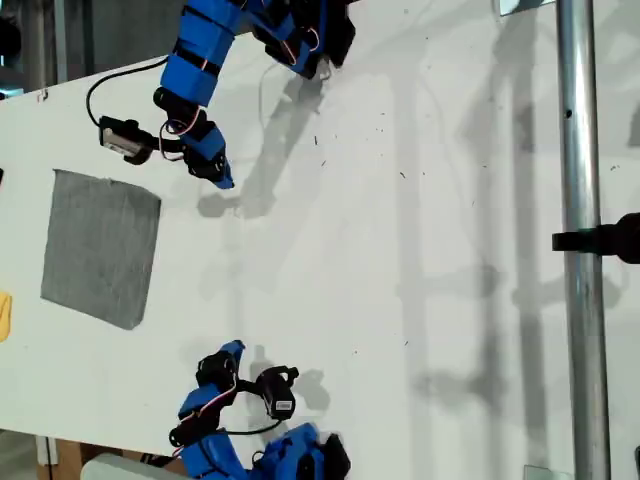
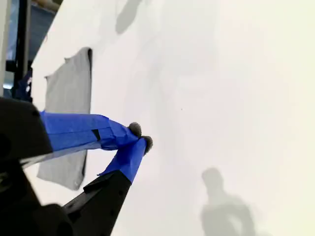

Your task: Grasp corners of a towel and fold twice.

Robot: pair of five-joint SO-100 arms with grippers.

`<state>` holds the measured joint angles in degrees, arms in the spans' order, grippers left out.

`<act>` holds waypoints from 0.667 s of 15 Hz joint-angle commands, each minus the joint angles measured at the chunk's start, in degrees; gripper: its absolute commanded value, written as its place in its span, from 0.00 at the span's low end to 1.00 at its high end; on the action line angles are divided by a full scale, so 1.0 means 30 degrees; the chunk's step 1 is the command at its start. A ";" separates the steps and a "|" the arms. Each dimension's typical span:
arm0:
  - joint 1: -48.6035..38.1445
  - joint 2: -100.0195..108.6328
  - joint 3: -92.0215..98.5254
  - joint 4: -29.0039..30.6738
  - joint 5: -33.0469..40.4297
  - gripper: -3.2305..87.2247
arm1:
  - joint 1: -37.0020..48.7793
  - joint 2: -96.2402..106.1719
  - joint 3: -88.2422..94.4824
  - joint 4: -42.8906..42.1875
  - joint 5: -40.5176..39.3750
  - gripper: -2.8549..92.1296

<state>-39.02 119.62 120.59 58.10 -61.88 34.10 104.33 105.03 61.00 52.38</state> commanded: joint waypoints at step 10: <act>-0.6182 -1.9658 -2.1270 0.2139 0.6152 0.00 | 0.6475 -1.5352 -1.4678 -0.3955 -0.7617 0.03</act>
<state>-55.63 64.34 67.06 63.72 -44.21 51.42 58.54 66.88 53.44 31.38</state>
